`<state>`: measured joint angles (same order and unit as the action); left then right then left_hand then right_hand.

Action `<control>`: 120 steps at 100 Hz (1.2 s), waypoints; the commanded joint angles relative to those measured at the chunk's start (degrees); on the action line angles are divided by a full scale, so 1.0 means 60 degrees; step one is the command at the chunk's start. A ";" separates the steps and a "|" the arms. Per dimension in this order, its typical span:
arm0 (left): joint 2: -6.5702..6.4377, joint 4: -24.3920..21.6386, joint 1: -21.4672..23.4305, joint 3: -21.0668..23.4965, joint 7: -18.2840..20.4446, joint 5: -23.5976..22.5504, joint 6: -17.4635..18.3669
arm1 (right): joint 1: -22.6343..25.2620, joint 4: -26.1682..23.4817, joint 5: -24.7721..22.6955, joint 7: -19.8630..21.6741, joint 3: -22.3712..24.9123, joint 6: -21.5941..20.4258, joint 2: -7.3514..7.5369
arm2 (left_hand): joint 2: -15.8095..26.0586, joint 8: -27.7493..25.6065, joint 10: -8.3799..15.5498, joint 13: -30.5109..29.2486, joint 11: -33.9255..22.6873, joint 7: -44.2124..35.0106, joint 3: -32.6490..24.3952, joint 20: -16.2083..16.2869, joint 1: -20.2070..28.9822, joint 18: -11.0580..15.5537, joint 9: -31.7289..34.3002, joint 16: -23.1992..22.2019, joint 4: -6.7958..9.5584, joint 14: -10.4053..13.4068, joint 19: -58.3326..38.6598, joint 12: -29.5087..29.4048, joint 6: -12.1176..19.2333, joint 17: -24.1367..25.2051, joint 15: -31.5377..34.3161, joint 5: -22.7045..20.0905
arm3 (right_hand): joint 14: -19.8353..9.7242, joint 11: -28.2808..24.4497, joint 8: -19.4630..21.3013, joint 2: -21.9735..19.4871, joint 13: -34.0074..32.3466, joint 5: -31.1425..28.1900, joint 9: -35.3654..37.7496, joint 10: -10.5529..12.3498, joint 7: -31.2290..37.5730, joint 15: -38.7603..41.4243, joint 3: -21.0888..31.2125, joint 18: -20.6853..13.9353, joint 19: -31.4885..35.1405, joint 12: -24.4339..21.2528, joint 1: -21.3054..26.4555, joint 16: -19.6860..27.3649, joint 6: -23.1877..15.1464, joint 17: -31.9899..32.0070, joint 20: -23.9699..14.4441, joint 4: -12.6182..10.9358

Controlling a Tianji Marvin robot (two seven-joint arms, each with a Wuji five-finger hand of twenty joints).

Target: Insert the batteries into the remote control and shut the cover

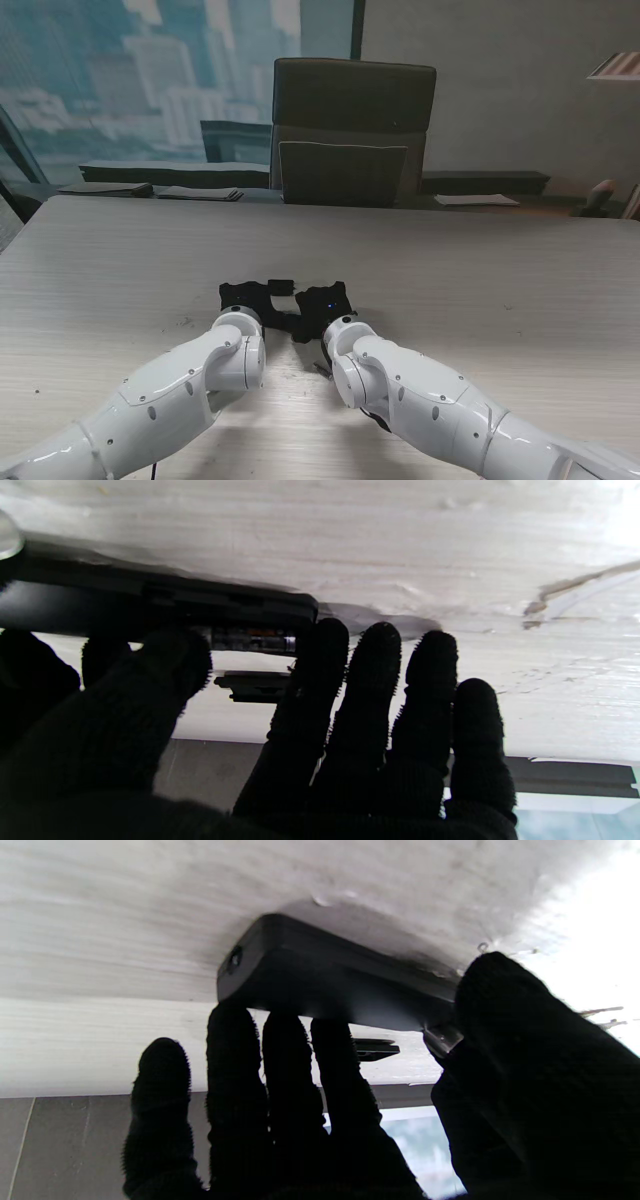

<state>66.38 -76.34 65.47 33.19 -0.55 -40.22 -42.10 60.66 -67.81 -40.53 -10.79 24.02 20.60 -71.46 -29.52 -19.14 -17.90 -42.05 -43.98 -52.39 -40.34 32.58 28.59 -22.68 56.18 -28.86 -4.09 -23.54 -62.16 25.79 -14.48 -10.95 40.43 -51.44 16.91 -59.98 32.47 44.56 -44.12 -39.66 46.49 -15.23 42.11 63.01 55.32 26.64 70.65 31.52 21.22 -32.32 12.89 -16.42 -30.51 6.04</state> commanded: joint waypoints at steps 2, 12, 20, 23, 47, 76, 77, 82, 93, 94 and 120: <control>0.0048 0.0339 0.0277 -0.0137 0.0301 0.0172 -0.0051 | 0.0335 0.0252 0.0076 0.0340 -0.0138 0.0025 0.0065 | -0.0492 0.0300 0.1085 -0.0327 0.0701 -0.0163 -0.1094 0.0163 0.1673 0.0036 0.0392 0.0075 0.0418 0.0062 -0.0220 -0.0212 0.1433 -0.0051 0.0230 0.0282 | 0.0123 -0.0257 0.0298 -0.0115 -0.0129 -0.1503 0.0177 -0.0216 0.1349 0.0183 0.0093 0.0248 0.0240 0.0105 -0.0048 -0.0108 -0.0919 -0.0003 -0.0142 -0.0129; 0.0073 0.0395 0.0272 -0.0146 0.0246 0.0191 -0.0054 | 0.0338 0.0243 0.0068 0.0346 -0.0138 0.0034 0.0070 | -0.0529 0.0352 0.1100 -0.0393 0.0673 -0.0233 -0.1141 0.0170 0.1803 0.0053 0.0469 0.0074 0.0384 0.0085 -0.0236 -0.0210 0.1482 -0.0075 0.0266 0.0238 | 0.0126 -0.0254 0.0296 -0.0125 -0.0125 -0.1512 0.0182 -0.0222 0.1351 0.0183 0.0085 0.0239 0.0245 0.0102 -0.0042 -0.0108 -0.0914 -0.0012 -0.0143 -0.0130; 0.0085 0.0425 0.0269 -0.0160 0.0229 0.0203 -0.0085 | 0.0342 0.0235 0.0070 0.0352 -0.0135 0.0049 0.0072 | -0.0521 0.0313 0.1174 -0.0440 0.0456 -0.0515 -0.1172 0.0186 0.1867 0.0082 0.0497 -0.0003 0.0348 0.0091 -0.0268 -0.0111 0.1582 -0.0071 0.0457 0.0294 | 0.0119 -0.0259 0.0295 -0.0144 -0.0132 -0.1505 0.0185 -0.0215 0.1348 0.0192 0.0075 0.0228 0.0243 0.0104 -0.0050 -0.0112 -0.0926 -0.0003 -0.0142 -0.0130; 0.0091 0.0439 0.0270 -0.0163 0.0213 0.0205 -0.0095 | 0.0345 0.0230 0.0068 0.0355 -0.0135 0.0055 0.0073 | -0.0518 0.0313 0.1178 -0.0434 0.0429 -0.0543 -0.1183 0.0188 0.1894 0.0080 0.0502 -0.0014 0.0343 0.0100 -0.0271 -0.0097 0.1569 -0.0069 0.0480 0.0298 | 0.0120 -0.0259 0.0295 -0.0146 -0.0140 -0.1510 0.0187 -0.0220 0.1350 0.0197 0.0072 0.0234 0.0242 0.0104 -0.0046 -0.0113 -0.0923 0.0001 -0.0142 -0.0130; 0.0151 0.0594 0.0290 -0.0165 0.0058 0.0226 -0.0139 | 0.0368 0.0195 0.0067 0.0380 -0.0128 0.0087 0.0085 | -0.0567 0.0338 0.1204 -0.0568 0.0265 -0.0672 -0.1306 0.0209 0.2155 0.0080 0.0620 -0.0085 0.0319 0.0089 -0.0317 0.0025 0.1534 -0.0112 0.0650 0.0272 | 0.0119 -0.0259 0.0293 -0.0174 -0.0122 -0.1512 0.0181 -0.0218 0.1350 0.0189 0.0042 0.0237 0.0245 0.0105 -0.0040 -0.0111 -0.0917 0.0000 -0.0143 -0.0134; 0.0230 0.0797 0.0293 -0.0149 -0.0058 0.0417 -0.0194 | 0.0382 0.0165 0.0041 0.0394 -0.0118 0.0104 0.0103 | -0.0763 0.0201 0.1289 -0.0371 0.0320 -0.0883 -0.2268 0.0238 0.2109 0.0131 0.0531 -0.0281 0.0566 0.0128 -0.0350 0.0654 0.1419 -0.0015 0.0886 0.0647 | 0.0118 -0.0262 0.0291 -0.0199 -0.0118 -0.1503 0.0184 -0.0213 0.1346 0.0189 0.0025 0.0243 0.0244 0.0105 -0.0066 -0.0111 -0.0927 0.0000 -0.0142 -0.0133; 0.0225 0.0795 0.0290 -0.0153 -0.0047 0.0412 -0.0191 | 0.0382 0.0165 0.0041 0.0394 -0.0117 0.0104 0.0103 | -0.0771 0.0199 0.1288 -0.0365 0.0323 -0.0882 -0.2286 0.0238 0.2113 0.0131 0.0534 -0.0281 0.0574 0.0130 -0.0349 0.0659 0.1418 -0.0015 0.0883 0.0653 | 0.0120 -0.0262 0.0291 -0.0200 -0.0116 -0.1503 0.0182 -0.0209 0.1346 0.0187 0.0025 0.0243 0.0244 0.0105 -0.0065 -0.0111 -0.0927 0.0000 -0.0142 -0.0133; 0.0201 0.0785 0.0276 -0.0174 0.0006 0.0393 -0.0173 | 0.0383 0.0168 0.0041 0.0391 -0.0116 0.0106 0.0102 | -0.0884 0.0167 0.1280 -0.0341 0.0411 -0.0903 -0.2511 0.0234 0.2111 0.0139 0.0551 -0.0289 0.0628 0.0137 -0.0337 0.0718 0.1444 0.0002 0.0867 0.0696 | 0.0121 -0.0259 0.0291 -0.0208 -0.0120 -0.1504 0.0179 -0.0219 0.1346 0.0190 0.0025 0.0245 0.0243 0.0103 -0.0052 -0.0112 -0.0908 0.0000 -0.0141 -0.0136; 0.0155 0.0766 0.0246 -0.0230 0.0120 0.0348 -0.0186 | 0.0382 0.0163 0.0043 0.0404 -0.0119 0.0109 0.0106 | -0.1067 0.0108 0.1324 -0.0281 0.0621 -0.0919 -0.2850 0.0198 0.2208 0.0176 0.0568 -0.0293 0.0656 0.0180 -0.0265 0.0860 0.1469 0.0044 0.0804 0.0807 | 0.0117 -0.0262 0.0293 -0.0213 -0.0111 -0.1508 0.0181 -0.0222 0.1350 0.0190 0.0014 0.0244 0.0243 0.0104 -0.0056 -0.0113 -0.0928 0.0001 -0.0141 -0.0138; 0.0153 0.0767 0.0243 -0.0237 0.0125 0.0345 -0.0193 | 0.0382 0.0162 0.0043 0.0405 -0.0119 0.0108 0.0107 | -0.1076 0.0103 0.1326 -0.0265 0.0636 -0.0921 -0.2869 0.0196 0.2224 0.0177 0.0565 -0.0293 0.0659 0.0190 -0.0261 0.0867 0.1475 0.0048 0.0798 0.0819 | 0.0121 -0.0262 0.0293 -0.0210 -0.0117 -0.1508 0.0181 -0.0222 0.1351 0.0192 0.0012 0.0244 0.0243 0.0104 -0.0060 -0.0114 -0.0928 0.0001 -0.0141 -0.0137; 0.0086 0.0752 0.0187 -0.0401 0.0268 0.0205 -0.0429 | 0.0390 0.0152 0.0003 0.0396 -0.0093 0.0065 0.0132 | -0.1176 0.0010 0.1326 -0.0202 0.0879 -0.0988 -0.3103 0.0169 0.2582 0.0194 0.0601 -0.0316 0.0630 0.0211 -0.0212 0.1030 0.1495 0.0089 0.0772 0.0960 | 0.0115 -0.0261 0.0289 -0.0233 -0.0112 -0.1482 0.0167 -0.0216 0.1341 0.0188 0.0003 0.0242 0.0243 0.0103 -0.0060 -0.0113 -0.0937 0.0001 -0.0140 -0.0142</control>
<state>67.60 -74.65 64.47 32.03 -1.74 -39.54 -43.80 61.04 -68.36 -40.78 -10.54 24.22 21.09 -71.35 -30.54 -17.95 -15.95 -43.55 -42.27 -56.55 -44.65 32.58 29.02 -22.44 58.54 -30.08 -9.78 -23.47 -62.26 32.23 -15.71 -11.42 45.33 -47.98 16.91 -59.98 32.06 43.79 -44.12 -39.64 46.49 -15.23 42.07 63.06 55.32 26.64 70.65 31.52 21.22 -32.32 12.89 -16.42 -30.52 6.04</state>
